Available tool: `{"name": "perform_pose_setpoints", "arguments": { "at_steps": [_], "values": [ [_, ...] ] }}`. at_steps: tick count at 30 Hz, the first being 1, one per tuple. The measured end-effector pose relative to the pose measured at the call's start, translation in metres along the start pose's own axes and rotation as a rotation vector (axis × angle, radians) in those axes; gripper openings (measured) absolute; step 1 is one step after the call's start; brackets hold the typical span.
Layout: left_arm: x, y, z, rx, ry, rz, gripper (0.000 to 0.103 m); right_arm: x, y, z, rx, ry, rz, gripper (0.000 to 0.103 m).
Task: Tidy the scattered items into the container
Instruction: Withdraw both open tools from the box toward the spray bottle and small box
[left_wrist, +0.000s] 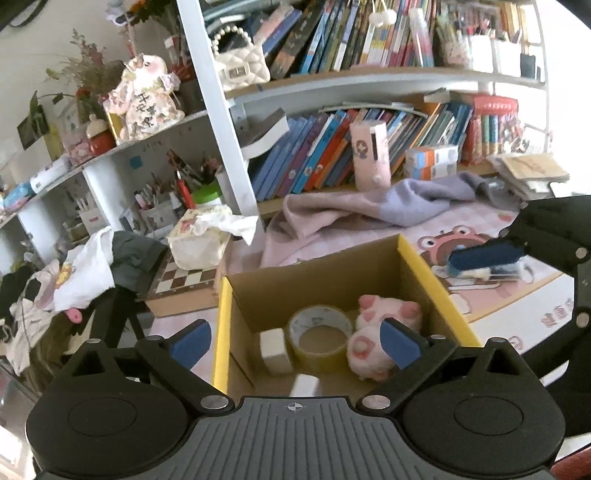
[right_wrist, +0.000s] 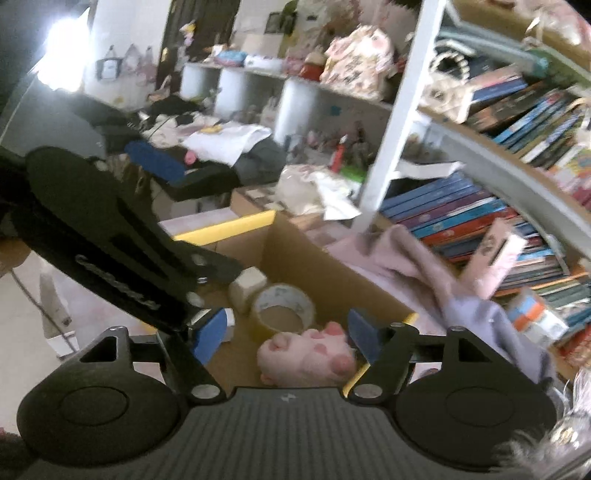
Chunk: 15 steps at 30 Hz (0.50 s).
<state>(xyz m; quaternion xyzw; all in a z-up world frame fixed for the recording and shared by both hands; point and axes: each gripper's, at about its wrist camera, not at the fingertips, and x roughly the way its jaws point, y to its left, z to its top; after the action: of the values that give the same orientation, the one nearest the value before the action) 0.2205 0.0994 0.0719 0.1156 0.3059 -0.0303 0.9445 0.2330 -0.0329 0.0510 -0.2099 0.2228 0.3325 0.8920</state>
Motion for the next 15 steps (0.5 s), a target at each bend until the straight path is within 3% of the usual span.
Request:
{"name": "perform_pose_setpoints", "arguments": {
  "at_steps": [10,15],
  "values": [
    [-0.072,-0.010,-0.041,-0.070,-0.058,0.059,0.100,-0.061,0.025,-0.033,0.180,-0.091,-0.110,0.075],
    [-0.106,-0.018,-0.067,-0.116,-0.076,0.060,0.100,-0.098,0.050,-0.056,0.241,-0.117,-0.125,0.078]
  ]
}}
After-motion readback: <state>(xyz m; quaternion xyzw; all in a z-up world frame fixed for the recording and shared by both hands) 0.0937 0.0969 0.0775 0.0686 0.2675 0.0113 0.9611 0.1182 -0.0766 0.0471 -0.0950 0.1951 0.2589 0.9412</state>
